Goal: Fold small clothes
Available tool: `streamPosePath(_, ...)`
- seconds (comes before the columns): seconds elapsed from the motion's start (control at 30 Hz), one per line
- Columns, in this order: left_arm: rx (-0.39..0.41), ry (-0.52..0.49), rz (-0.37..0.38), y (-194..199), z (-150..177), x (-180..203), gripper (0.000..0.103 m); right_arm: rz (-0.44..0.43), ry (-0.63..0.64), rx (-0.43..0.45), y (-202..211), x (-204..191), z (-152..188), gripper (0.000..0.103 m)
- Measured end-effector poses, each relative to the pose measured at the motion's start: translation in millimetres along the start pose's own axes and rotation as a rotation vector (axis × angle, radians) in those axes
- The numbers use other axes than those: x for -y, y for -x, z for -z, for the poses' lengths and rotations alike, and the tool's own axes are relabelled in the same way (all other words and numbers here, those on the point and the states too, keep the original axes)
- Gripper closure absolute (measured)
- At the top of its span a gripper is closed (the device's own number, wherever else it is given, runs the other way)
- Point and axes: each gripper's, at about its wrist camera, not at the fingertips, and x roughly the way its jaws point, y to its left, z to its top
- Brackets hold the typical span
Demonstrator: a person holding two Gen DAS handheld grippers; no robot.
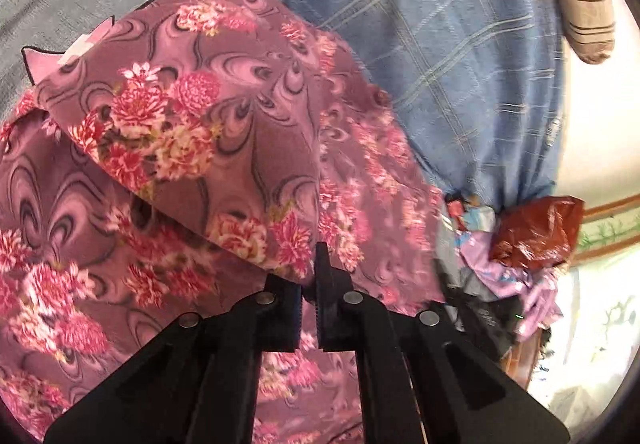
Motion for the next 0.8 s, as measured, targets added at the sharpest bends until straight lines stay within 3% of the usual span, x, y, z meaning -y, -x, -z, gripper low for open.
streamPosePath(0.07,0.031,-0.023,0.021,20,3,-4,0.097,0.002,-0.011,-0.008,2,10,3,0.094)
streamPosePath(0.13,0.058,-0.028,0.021,36,1,-13,0.088,-0.027,-0.040,-0.030,0,16,5,0.093)
streamPosePath(0.2,0.095,0.011,-0.004,45,-8,-27,0.071,-0.026,-0.030,-0.027,-1,16,4,0.093)
streamPosePath(0.27,0.127,0.068,-0.052,47,-22,-41,0.072,-0.004,-0.003,-0.023,-5,10,0,0.097)
streamPosePath(0.33,0.119,0.113,-0.054,47,-32,-53,0.078,-0.027,0.019,-0.008,-4,-7,-15,0.097)
streamPosePath(0.37,0.122,0.124,-0.053,48,-34,-55,0.086,-0.057,0.033,0.018,1,-19,-23,0.097)
streamPosePath(0.43,0.142,0.115,-0.069,50,-35,-54,0.087,-0.103,0.095,0.129,25,-38,-41,0.098)
streamPosePath(0.5,0.142,0.104,-0.084,47,-33,-52,0.087,-0.067,0.128,0.167,33,-39,-56,0.098)
streamPosePath(0.63,0.115,0.103,-0.098,41,-30,-54,0.087,0.097,0.083,0.045,8,-1,-58,0.097)
streamPosePath(0.7,0.122,0.096,-0.097,45,-28,-55,0.087,0.132,0.063,0.003,1,16,-48,0.096)
streamPosePath(0.8,0.131,0.107,-0.065,55,-28,-59,0.087,0.085,0.000,0.007,7,34,-41,0.092)
